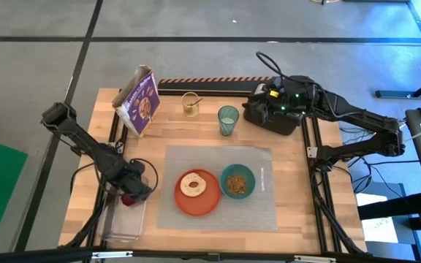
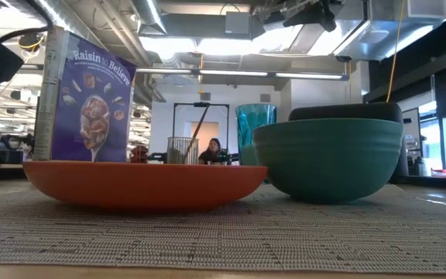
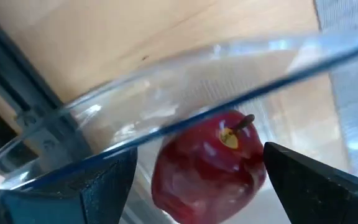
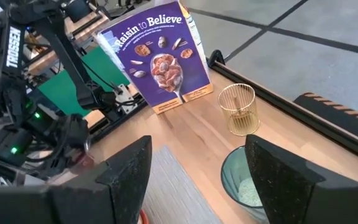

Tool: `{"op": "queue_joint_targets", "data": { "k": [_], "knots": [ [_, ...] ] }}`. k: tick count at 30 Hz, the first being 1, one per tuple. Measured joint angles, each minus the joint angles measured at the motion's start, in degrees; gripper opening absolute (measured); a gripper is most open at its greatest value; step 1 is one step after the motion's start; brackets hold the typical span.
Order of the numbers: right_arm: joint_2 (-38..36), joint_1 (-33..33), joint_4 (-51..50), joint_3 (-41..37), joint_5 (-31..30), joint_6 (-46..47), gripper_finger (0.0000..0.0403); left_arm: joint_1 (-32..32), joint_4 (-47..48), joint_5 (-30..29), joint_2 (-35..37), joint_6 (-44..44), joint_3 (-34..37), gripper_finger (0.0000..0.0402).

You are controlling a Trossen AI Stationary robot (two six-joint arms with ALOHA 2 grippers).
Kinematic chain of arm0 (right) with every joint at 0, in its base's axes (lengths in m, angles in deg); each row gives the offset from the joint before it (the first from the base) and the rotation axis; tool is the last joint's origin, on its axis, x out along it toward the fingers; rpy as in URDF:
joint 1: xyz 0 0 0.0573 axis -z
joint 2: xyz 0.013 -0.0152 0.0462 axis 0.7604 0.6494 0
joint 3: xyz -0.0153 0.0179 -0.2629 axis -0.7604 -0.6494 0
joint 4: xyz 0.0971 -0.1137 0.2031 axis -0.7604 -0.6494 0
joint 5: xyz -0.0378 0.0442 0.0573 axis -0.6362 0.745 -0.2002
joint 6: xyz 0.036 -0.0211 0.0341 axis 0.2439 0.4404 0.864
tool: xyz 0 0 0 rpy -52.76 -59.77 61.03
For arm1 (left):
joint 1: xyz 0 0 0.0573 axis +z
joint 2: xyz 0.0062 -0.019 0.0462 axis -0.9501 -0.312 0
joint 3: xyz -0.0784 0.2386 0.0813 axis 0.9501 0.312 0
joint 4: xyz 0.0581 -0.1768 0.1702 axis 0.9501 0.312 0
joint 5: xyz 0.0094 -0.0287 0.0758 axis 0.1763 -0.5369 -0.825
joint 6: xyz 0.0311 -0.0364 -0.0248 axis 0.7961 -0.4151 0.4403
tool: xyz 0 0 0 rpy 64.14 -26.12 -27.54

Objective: Arrange a breakfast setting
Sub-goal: Put the apple on the orange plate from the transparent bin

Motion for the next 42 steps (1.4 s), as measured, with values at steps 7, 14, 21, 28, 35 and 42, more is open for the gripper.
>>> {"op": "queue_joint_targets", "data": {
  "k": [7,14,21,28,35,42],
  "knots": [
    [0.00,-0.01,1.50,0.00,0.02,1.87,0.0250,0.00,-0.22,3.05,-0.62,8.66,0.00,0.0344],
    [0.00,-0.01,3.19,0.00,0.02,3.84,0.0250,-0.02,-0.28,8.44,-0.44,16.24,0.02,0.0344],
    [0.00,-0.01,3.26,0.00,0.02,6.22,0.0250,-0.02,-2.80,4.77,-0.46,30.83,0.04,0.0343],
    [0.00,-0.07,3.23,0.00,0.03,8.95,0.0250,0.02,-2.53,5.58,-0.49,41.30,0.04,0.0344],
    [0.00,-0.08,3.23,0.00,-0.48,10.29,0.0250,-0.82,-0.52,8.48,-0.49,46.05,0.04,0.0344],
    [1.09,-0.91,3.49,0.00,-0.09,11.71,0.0250,-3.02,-2.22,2.16,-0.49,48.61,0.72,0.0344]
  ]
}}
